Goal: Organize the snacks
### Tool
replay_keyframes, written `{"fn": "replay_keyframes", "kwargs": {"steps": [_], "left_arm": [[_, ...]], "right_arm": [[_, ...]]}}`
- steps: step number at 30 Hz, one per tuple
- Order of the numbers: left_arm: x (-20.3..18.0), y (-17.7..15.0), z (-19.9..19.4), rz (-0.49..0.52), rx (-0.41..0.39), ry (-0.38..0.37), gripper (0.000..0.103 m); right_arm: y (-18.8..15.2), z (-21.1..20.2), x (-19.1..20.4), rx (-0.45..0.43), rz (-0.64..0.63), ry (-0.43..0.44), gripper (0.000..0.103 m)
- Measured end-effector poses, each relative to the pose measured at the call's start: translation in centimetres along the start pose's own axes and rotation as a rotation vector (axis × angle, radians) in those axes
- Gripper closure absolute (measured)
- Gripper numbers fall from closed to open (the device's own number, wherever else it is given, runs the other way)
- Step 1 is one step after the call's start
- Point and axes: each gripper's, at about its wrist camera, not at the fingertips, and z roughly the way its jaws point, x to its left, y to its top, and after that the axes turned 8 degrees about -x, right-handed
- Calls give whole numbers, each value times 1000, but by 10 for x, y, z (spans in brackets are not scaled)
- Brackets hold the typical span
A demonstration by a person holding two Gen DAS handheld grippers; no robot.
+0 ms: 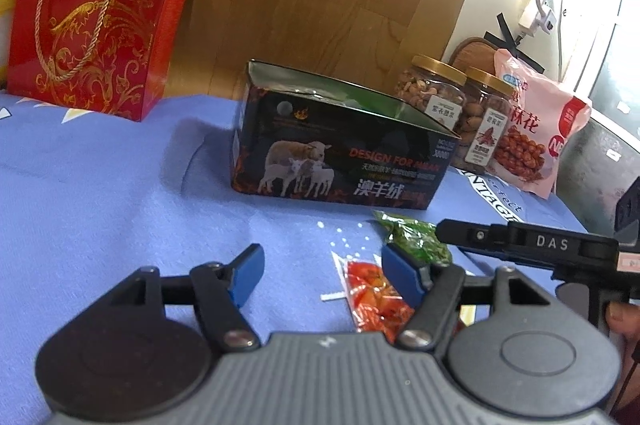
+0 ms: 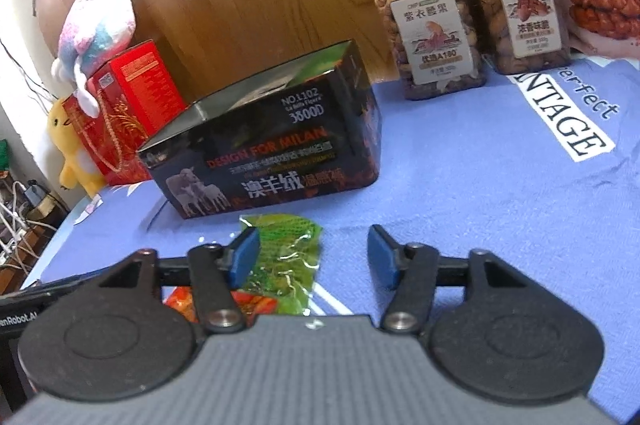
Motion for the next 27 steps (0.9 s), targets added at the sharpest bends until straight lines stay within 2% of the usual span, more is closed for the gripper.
{"fn": "replay_keyframes", "kwargs": {"steps": [5,9,12,16,22,27], "left_arm": [[-1,-1,-1,3,11,-9,35],[-6,-1,-4,23,3,-18,24],[-8,-1,-6,32,-4,-32,24],[-9,-1,-8,31,-10,-43,24],[-7,-1,-9,17,-27,-41,24],[-8,-2,-10,21,-42,-40,22]], "right_arm": [[1,2,2,10,-7,31,24],[1,3,0,12,6,52,18],[2,3,0,12,19,66,14],[2,4,0,12,31,86,1],[1,5,-2,2,50,101,0],[-1,0,-19,-46,168,153,0]]}}
